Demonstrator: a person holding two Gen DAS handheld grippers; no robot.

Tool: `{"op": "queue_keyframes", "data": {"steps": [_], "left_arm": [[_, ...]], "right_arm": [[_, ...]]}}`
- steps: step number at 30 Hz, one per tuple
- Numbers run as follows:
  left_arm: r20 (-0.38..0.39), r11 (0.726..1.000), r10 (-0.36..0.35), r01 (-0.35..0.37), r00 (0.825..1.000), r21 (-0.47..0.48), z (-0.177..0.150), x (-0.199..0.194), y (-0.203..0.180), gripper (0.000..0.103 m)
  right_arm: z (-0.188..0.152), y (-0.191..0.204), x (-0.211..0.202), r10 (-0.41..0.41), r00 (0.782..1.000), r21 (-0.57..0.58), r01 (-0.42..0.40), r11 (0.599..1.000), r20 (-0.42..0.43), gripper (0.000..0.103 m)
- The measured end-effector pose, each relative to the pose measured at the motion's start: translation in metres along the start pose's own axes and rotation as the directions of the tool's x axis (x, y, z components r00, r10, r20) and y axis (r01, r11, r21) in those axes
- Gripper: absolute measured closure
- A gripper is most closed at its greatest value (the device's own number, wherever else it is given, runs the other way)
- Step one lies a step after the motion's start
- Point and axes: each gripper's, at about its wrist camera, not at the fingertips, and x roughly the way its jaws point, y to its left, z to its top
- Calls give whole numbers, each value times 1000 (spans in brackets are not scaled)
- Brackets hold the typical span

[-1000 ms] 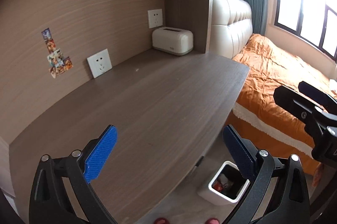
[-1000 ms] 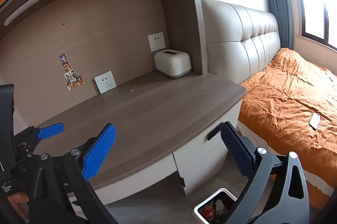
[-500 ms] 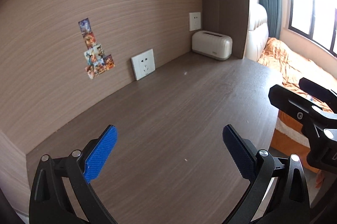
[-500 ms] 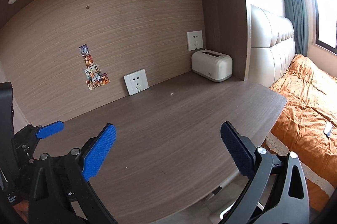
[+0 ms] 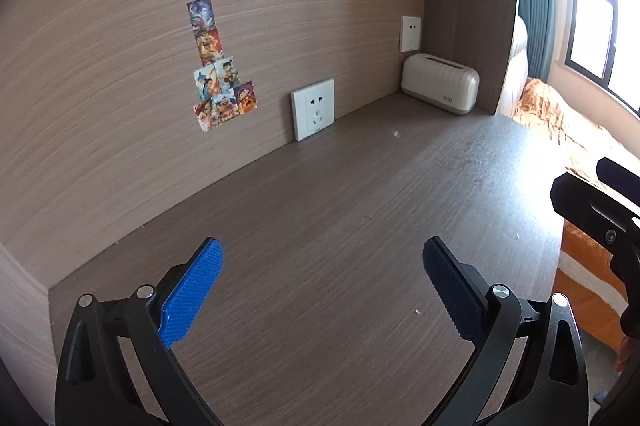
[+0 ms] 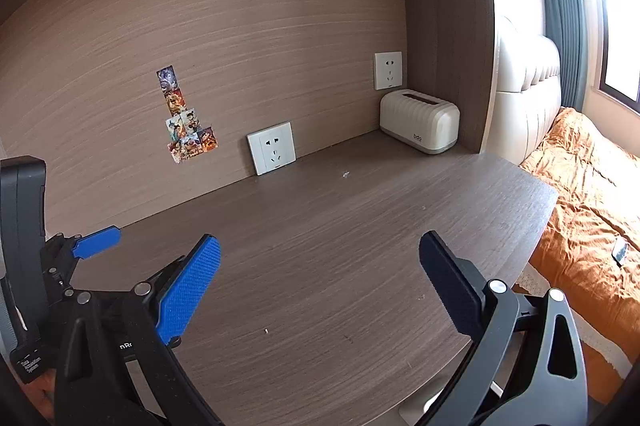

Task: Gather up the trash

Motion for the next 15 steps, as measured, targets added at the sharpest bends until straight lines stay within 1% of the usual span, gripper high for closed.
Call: {"op": "queue_keyframes", "data": {"steps": [6, 11, 15], "left_arm": [[-3, 1000, -23, 23, 1000, 20, 2, 11, 3, 5], [-31, 998, -57, 57, 998, -3, 4, 27, 11, 5], [-35, 998, -54, 53, 998, -24, 2, 35, 20, 5]], "right_arm": [[1, 6, 10, -20, 1000, 0, 20, 1000, -13, 4], [1, 10, 24, -30, 999, 10, 30, 999, -37, 4], [0, 15, 40, -31, 997, 36, 33, 999, -65, 4]]}}
